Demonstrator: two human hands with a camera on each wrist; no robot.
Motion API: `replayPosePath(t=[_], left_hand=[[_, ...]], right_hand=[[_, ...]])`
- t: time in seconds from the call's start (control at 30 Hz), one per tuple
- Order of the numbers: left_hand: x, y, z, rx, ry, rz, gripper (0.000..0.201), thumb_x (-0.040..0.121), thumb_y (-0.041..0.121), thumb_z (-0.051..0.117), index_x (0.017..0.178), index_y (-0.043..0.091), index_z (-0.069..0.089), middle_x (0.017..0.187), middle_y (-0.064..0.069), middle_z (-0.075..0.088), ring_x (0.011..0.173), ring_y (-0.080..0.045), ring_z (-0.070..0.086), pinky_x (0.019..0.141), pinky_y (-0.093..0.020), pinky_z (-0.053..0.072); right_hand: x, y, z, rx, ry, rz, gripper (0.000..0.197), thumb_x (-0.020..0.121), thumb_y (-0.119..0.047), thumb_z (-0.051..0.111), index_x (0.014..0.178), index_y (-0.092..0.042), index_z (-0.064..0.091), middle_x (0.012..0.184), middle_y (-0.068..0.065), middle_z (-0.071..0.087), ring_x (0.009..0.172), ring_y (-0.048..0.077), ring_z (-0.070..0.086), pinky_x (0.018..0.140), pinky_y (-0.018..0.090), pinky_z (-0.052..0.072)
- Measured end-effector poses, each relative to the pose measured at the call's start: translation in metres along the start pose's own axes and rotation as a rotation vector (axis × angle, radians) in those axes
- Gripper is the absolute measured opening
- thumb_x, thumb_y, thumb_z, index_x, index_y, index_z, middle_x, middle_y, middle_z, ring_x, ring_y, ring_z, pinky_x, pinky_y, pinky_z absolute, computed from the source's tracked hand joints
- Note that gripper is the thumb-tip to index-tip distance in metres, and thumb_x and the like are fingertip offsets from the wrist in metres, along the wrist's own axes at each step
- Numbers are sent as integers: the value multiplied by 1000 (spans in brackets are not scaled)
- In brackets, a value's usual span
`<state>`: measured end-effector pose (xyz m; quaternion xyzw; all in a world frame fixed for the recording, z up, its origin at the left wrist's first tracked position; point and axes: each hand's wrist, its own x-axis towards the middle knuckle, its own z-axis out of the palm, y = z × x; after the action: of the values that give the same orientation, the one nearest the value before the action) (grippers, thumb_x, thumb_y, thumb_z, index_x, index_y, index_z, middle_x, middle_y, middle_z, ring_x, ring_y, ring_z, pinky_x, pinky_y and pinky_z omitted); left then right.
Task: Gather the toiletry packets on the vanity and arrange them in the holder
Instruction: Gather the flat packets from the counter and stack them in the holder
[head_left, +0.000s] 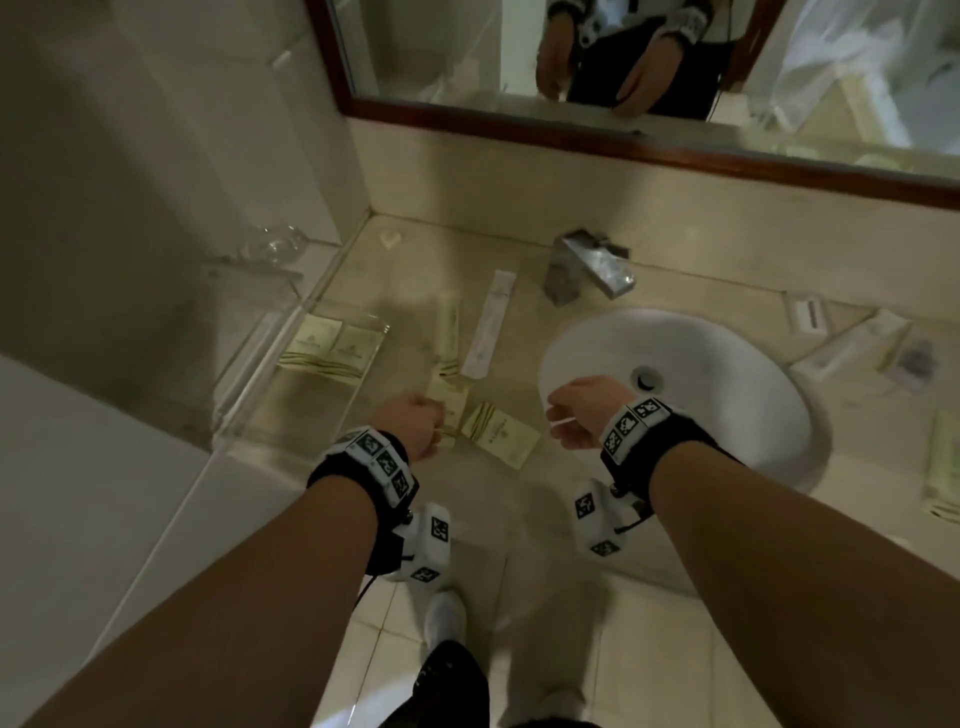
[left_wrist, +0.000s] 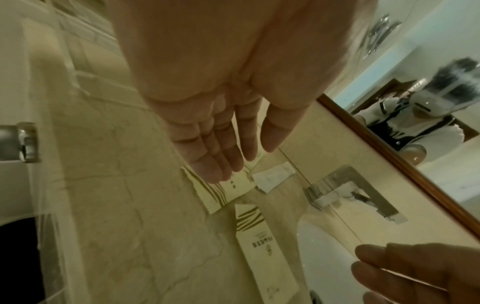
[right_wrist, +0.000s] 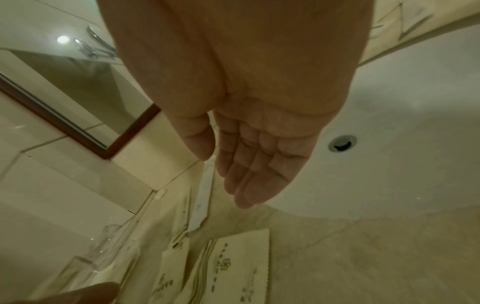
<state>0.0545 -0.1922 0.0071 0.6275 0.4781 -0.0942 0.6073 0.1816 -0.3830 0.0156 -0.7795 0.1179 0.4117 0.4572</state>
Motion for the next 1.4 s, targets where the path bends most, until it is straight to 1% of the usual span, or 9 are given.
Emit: replayPosePath(t=[0.13, 0.27, 0.4, 0.63, 0.77, 0.9, 1.03, 1.2, 1.4], left_hand=[[22, -6, 6, 73, -33, -69, 8, 85, 7, 62, 80, 13, 60, 92, -14, 65, 76, -27, 64, 81, -45, 58], [32, -2, 19, 26, -141, -216, 10, 94, 13, 58, 88, 5, 60, 99, -18, 66, 82, -31, 65, 87, -48, 58], [36, 0, 32, -11, -185, -271, 15, 96, 16, 58, 93, 1, 59, 93, -20, 65, 84, -36, 65, 85, -51, 57], [35, -3, 51, -27, -239, -233, 23, 94, 20, 62, 107, 0, 63, 100, -22, 72, 83, -34, 71, 74, -48, 61], [35, -3, 58, 6, -249, -199, 22, 91, 20, 66, 102, 1, 65, 98, -24, 72, 90, -39, 72, 76, -58, 59], [50, -13, 65, 54, -249, -148, 42, 72, 29, 77, 106, 5, 69, 94, -18, 75, 89, -37, 73, 79, -57, 58], [38, -3, 65, -53, -267, -95, 11, 92, 9, 61, 102, 5, 66, 99, -22, 73, 85, -35, 72, 81, -52, 59], [32, 8, 55, -201, -302, -31, 19, 95, 4, 58, 112, 6, 64, 106, -19, 73, 86, -28, 71, 71, -37, 62], [23, 21, 29, -244, -313, 8, 29, 89, -2, 62, 117, 6, 64, 106, -19, 72, 87, -29, 69, 77, -39, 62]], right_hand=[[15, 11, 15, 50, 12, 56, 14, 96, -13, 57, 107, -5, 62, 89, 13, 68, 60, 28, 65, 58, 36, 58], [21, 13, 24, 130, 7, 175, 12, 96, -13, 59, 103, -4, 62, 92, 12, 66, 60, 29, 63, 62, 41, 58], [29, 18, 28, 158, -10, 224, 13, 95, -14, 60, 96, -2, 62, 80, 14, 64, 57, 29, 60, 65, 45, 56], [29, 21, 29, 130, -44, 164, 14, 96, -13, 59, 100, -1, 64, 83, 17, 66, 58, 29, 61, 58, 40, 59], [31, 26, 26, 53, -56, 100, 16, 94, -17, 61, 96, -3, 68, 92, 16, 70, 71, 32, 65, 81, 56, 58], [27, 29, 23, 55, -50, 81, 12, 94, -16, 60, 94, -6, 67, 90, 13, 68, 69, 30, 62, 80, 53, 58], [26, 27, 19, 55, -1, 58, 13, 92, -16, 63, 97, -5, 67, 85, 14, 65, 61, 26, 61, 67, 41, 57], [24, 13, 18, 77, -6, 6, 31, 83, -27, 76, 104, -8, 65, 95, 15, 70, 72, 28, 66, 72, 43, 60], [14, -18, 35, 86, -75, -104, 23, 79, -8, 78, 98, -11, 66, 101, 18, 72, 92, 34, 71, 81, 51, 60]])
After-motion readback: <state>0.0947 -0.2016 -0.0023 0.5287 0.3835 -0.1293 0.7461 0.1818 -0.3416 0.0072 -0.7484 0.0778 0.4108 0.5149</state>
